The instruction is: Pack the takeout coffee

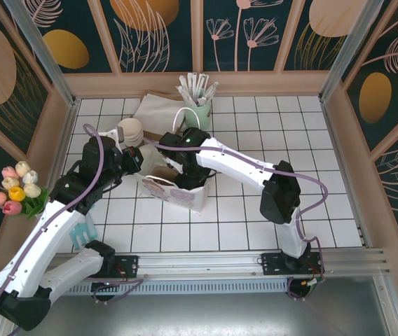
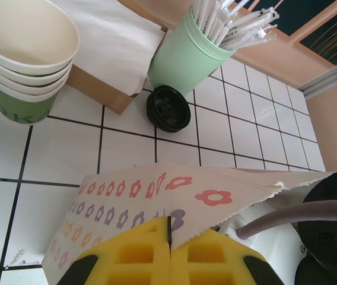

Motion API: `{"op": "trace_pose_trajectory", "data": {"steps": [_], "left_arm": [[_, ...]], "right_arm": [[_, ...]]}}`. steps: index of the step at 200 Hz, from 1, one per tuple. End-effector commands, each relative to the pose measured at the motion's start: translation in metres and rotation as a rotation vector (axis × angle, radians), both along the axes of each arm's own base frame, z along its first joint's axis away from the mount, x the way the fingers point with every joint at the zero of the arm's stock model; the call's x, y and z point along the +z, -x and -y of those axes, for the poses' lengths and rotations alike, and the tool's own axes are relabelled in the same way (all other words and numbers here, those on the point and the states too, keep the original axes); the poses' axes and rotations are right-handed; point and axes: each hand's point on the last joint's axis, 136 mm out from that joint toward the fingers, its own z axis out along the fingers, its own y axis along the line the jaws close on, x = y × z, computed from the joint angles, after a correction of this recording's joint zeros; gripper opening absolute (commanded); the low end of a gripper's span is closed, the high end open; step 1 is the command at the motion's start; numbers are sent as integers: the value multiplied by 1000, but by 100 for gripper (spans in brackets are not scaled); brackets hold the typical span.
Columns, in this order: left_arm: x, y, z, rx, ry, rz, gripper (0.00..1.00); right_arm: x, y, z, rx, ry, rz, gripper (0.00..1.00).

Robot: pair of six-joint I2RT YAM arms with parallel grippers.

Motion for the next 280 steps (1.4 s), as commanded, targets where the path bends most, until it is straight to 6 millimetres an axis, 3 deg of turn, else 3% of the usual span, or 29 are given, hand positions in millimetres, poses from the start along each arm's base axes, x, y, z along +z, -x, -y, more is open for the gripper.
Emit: {"op": "trace_pose_trajectory", "data": {"steps": [1,196,280], "left_arm": [[14,-4,-1,9,14,57,0],[13,-6,0,5,11,56,0],[12,-6,1,3,12,54,0]], "right_arm": [[-2,-3,18,-31,67,7,56],[-1,-1,18,-29,63,4,56],[-11,2,15,-13,71,-34,56]]}}
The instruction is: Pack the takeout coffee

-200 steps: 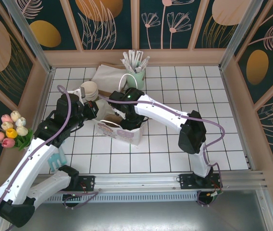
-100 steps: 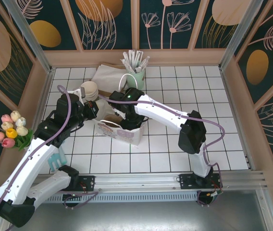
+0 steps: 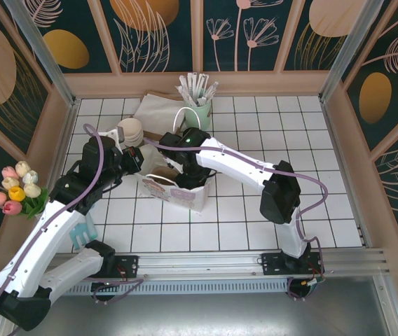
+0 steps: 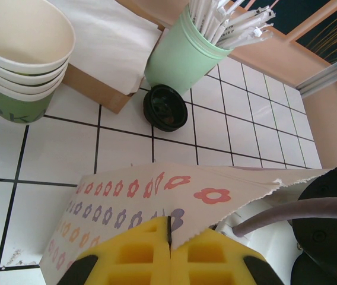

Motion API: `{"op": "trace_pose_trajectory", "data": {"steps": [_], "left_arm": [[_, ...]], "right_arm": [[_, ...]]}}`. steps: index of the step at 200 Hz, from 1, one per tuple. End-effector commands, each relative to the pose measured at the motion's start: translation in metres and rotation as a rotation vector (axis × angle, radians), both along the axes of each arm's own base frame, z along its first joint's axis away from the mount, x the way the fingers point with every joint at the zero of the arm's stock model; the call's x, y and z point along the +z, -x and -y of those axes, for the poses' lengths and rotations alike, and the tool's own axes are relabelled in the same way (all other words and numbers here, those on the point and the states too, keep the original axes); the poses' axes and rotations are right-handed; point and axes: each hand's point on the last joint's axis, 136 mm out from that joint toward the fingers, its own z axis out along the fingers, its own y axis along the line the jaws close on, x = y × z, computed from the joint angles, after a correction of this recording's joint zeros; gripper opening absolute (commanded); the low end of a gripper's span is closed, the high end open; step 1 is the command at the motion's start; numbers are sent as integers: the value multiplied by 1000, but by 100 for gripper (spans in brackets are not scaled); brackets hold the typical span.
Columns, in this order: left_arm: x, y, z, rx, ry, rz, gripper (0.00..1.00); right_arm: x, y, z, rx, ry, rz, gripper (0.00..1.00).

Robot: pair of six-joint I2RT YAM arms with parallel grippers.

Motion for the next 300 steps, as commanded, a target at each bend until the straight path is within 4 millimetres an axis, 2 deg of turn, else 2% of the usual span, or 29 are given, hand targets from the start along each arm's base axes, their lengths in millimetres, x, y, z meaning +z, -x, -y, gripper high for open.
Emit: {"op": "trace_pose_trajectory", "data": {"steps": [1,52,89,300], "left_arm": [[12,-6,-1,11,6,54,0],[13,-5,-1,7,7,58,0],[12,-3,-3,12,8,59,0],[9,-6,0,13,8,43,0]], "right_arm": [[-11,3,15,-13,66,-39,56],[-17,4,5,34,35,-65,54],[-29,3,11,21,69,-88,55],[-38,-4,17,12,73,-93,53]]}}
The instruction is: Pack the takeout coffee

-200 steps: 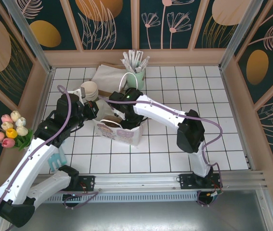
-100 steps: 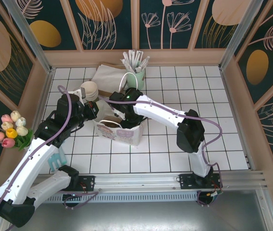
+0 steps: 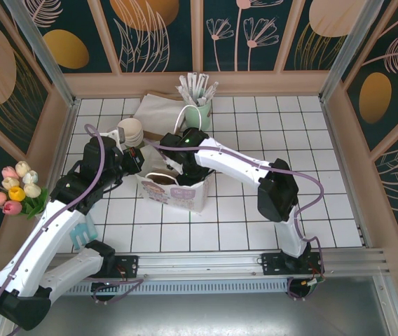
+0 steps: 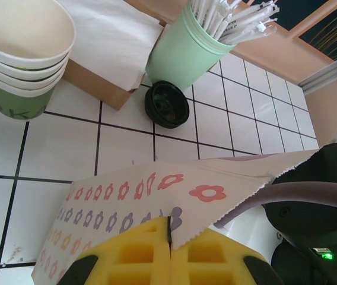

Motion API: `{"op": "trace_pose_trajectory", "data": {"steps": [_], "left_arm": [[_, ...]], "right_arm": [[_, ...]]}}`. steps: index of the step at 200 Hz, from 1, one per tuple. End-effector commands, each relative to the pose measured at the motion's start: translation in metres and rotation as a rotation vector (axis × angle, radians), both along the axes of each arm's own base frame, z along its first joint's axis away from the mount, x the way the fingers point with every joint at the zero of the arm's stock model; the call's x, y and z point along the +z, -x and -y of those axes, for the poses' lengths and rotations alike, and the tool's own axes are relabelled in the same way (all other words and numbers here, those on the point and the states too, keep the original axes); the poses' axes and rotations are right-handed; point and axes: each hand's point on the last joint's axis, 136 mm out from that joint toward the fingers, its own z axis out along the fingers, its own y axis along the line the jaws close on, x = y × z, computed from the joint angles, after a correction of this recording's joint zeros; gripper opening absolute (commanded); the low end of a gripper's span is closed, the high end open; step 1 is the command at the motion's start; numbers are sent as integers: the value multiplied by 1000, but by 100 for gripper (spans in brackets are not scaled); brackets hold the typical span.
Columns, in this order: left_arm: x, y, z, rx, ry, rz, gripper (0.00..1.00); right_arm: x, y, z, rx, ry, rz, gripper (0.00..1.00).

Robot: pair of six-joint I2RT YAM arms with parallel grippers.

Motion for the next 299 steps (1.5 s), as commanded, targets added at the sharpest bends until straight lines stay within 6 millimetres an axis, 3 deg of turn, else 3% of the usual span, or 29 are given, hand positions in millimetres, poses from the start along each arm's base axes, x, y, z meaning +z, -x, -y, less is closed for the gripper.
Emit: {"op": "trace_pose_trajectory", "data": {"steps": [1,70,158,299], "left_arm": [[13,-6,-1,16,11,54,0],[11,-10,2,9,13,44,0],[13,-10,5,-3,18,40,0],[14,-10,4,1,24,53,0]], "right_arm": [[-20,0,20,-17,85,-56,53],[-28,-2,13,-14,34,-75,52],[-55,5,24,-23,64,-126,52],[-65,5,27,-30,98,-136,51]]}}
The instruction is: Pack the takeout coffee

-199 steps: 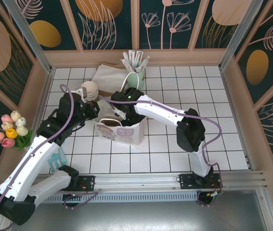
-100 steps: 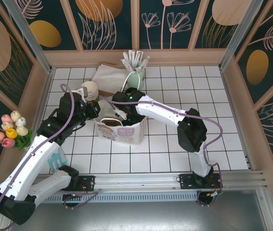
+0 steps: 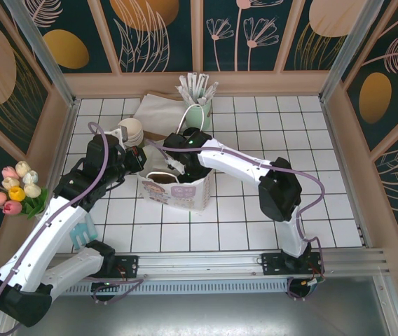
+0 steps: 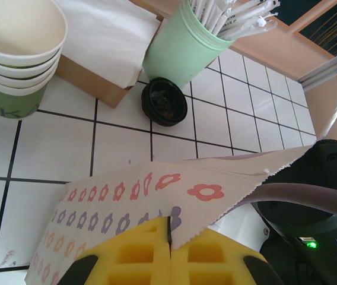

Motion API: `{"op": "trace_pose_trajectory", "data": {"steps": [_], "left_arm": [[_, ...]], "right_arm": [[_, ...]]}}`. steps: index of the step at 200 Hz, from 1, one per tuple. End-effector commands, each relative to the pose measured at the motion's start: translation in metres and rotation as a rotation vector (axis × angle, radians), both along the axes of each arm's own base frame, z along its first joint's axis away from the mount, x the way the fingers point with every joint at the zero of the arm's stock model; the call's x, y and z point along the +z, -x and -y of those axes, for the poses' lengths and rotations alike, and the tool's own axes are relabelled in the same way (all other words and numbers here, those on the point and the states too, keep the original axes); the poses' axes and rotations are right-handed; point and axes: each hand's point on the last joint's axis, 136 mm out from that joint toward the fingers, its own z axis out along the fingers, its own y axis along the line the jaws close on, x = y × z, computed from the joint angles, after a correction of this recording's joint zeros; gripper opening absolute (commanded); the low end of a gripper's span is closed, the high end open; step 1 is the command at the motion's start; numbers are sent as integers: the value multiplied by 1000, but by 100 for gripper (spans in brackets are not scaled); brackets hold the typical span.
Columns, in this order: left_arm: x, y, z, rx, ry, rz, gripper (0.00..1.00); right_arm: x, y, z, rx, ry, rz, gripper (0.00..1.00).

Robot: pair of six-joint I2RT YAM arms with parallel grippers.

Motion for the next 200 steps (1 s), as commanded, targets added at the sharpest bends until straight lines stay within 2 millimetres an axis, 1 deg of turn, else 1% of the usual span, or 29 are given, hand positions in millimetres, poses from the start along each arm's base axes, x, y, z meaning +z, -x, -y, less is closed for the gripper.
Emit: {"op": "trace_pose_trajectory", "data": {"steps": [1,47,141,200], "left_arm": [[18,-4,-2,16,20,64,0],[16,-4,-1,13,19,60,0],[17,-4,-1,13,21,62,0],[16,-4,-1,12,20,60,0]], "right_arm": [[-48,11,30,-27,155,-123,51],[-53,11,28,-23,151,-133,51],[-60,13,31,-24,171,-145,51],[-61,14,32,-25,174,-146,51]]}}
